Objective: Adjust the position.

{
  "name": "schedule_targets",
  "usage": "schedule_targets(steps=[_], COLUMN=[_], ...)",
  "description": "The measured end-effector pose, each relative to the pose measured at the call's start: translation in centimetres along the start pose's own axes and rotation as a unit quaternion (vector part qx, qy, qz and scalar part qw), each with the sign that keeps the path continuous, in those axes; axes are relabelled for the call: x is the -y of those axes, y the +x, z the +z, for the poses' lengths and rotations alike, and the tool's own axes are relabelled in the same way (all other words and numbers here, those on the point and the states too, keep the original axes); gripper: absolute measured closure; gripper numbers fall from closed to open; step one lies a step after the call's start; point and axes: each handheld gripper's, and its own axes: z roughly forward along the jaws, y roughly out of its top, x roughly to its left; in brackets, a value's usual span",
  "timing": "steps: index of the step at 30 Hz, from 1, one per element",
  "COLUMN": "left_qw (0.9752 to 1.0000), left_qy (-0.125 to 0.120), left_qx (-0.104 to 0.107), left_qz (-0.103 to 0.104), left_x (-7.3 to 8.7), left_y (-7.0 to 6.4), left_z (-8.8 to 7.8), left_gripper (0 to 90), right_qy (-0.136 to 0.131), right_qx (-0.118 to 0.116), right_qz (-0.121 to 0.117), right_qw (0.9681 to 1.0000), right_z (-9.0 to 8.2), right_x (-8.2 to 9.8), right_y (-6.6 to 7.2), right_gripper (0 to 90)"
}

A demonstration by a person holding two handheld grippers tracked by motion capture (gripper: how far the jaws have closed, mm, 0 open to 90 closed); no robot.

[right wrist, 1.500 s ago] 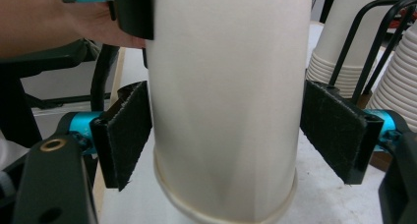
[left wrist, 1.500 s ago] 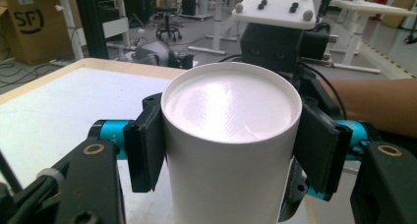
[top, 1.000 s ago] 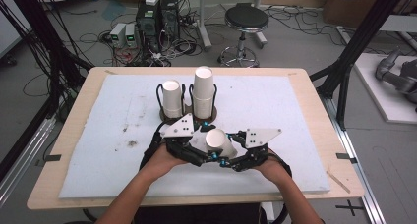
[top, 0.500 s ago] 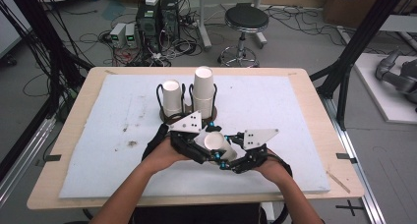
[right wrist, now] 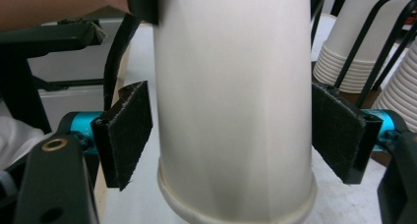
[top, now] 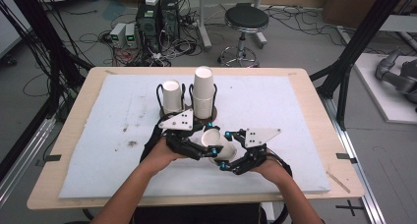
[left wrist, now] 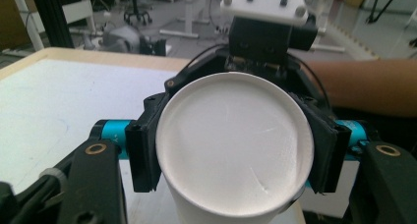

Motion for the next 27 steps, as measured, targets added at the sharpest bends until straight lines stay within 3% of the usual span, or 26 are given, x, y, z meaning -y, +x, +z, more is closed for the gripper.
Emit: schedule_targets(steps=[5, 10, 14, 18, 27], left_qw=[0.9995, 0.9994, 0.9998, 0.9991, 0.9986], left_qy=[-0.027, -0.026, -0.002, 0.037, 0.051], left_qx=[0.008, 0.011, 0.003, -0.018, 0.015], left_qz=[-0.013, -0.02, -0.018, -0.005, 0.003], left_x=[0.35, 0.81, 0.89, 0.33, 0.09], left_y=[0.07, 0.24, 0.16, -0.13, 0.14], left_z=[-0.12, -0.28, -0.18, 0.03, 0.16], left_gripper=[36.2, 36.4, 36.0, 23.1, 29.4], right_qy=[-0.008, -0.004, 0.016, 0.025, 0.04], right_qx=[-0.002, -0.01, -0.009, -0.011, -0.019], right_qz=[0.005, -0.014, -0.022, -0.024, -0.034], right_qw=[1.0, 0.9998, 0.9996, 0.9994, 0.9984], right_z=[0.0, -0.54, -0.52, -0.51, -0.31], right_x=[0.12, -0.02, 0.02, -0.06, -0.14], right_y=[0.0, -0.12, -0.23, -0.19, 0.04], right_gripper=[22.6, 37.2, 39.4, 39.6, 39.9])
